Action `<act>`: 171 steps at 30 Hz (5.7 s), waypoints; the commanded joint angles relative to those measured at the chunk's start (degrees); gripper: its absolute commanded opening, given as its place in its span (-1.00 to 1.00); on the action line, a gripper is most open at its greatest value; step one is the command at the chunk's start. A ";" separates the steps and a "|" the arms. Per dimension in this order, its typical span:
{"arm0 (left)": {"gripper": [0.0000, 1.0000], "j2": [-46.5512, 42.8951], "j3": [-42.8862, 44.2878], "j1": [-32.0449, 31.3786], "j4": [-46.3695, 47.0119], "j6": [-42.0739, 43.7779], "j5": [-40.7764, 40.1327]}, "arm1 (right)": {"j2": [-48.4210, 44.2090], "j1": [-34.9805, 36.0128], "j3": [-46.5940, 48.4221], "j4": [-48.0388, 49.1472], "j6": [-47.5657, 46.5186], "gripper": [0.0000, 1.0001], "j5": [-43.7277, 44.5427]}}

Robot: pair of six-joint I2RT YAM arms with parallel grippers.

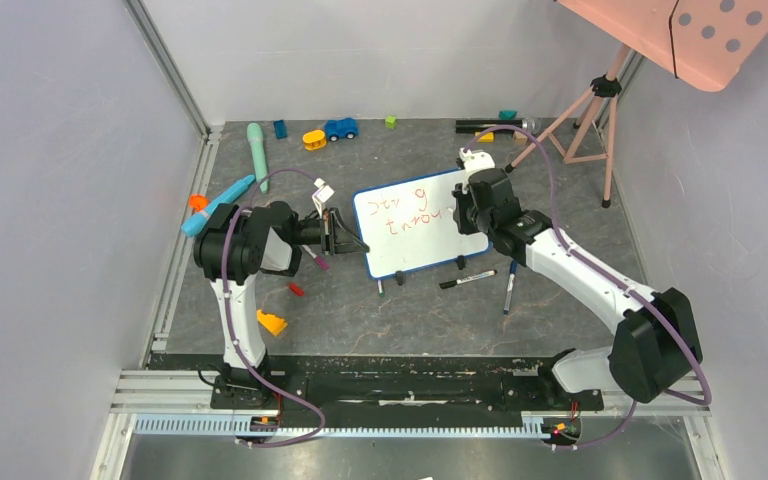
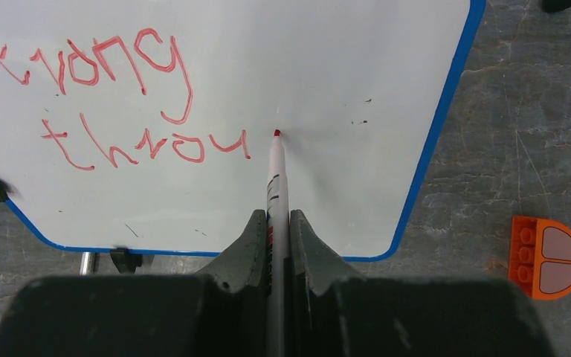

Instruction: Write a sentence on the whiteboard

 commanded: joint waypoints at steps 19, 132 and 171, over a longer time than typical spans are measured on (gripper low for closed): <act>-0.96 0.59 1.20 -0.74 4.61 -2.07 2.46 | 0.66 -0.51 0.85 1.93 -0.75 -1.00 -3.42; -0.96 0.56 1.29 -0.82 4.61 -2.07 2.70 | -2.03 -2.66 -4.74 3.21 0.77 -1.00 -3.50; -0.96 0.51 1.11 -0.82 4.61 -1.99 2.76 | -1.54 -3.77 -4.73 2.15 0.27 -1.00 -2.11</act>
